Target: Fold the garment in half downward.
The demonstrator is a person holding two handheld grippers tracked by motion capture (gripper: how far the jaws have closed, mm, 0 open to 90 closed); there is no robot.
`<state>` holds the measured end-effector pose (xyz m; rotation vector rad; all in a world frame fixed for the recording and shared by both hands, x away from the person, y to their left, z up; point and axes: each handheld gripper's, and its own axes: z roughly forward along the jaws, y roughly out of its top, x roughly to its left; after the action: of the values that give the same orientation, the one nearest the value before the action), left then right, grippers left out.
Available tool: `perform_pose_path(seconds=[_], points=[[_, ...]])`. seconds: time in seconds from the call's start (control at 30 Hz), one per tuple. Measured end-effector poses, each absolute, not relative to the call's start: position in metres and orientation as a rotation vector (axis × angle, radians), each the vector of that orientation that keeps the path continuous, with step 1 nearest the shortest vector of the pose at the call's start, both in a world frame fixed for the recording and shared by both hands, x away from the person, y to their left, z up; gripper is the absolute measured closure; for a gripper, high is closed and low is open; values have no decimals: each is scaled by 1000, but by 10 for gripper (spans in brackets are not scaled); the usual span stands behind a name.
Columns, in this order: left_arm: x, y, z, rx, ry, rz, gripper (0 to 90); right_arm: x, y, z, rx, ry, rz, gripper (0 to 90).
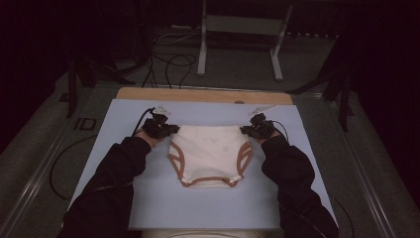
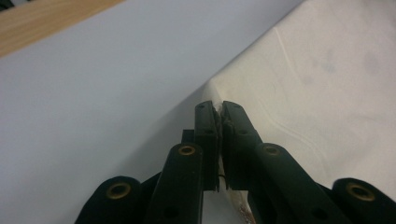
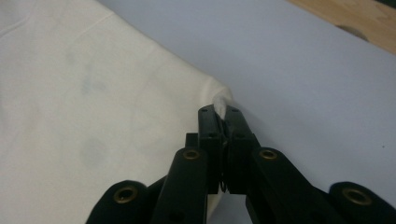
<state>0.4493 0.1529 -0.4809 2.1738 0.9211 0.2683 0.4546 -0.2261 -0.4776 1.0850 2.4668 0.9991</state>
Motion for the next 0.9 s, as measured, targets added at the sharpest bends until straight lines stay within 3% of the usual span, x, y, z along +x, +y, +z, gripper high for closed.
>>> perform_pose_path(seconds=[0.9], points=[[463, 143, -515, 2237, 1004, 259, 848, 466, -223, -505, 1189, 2480, 939, 876]])
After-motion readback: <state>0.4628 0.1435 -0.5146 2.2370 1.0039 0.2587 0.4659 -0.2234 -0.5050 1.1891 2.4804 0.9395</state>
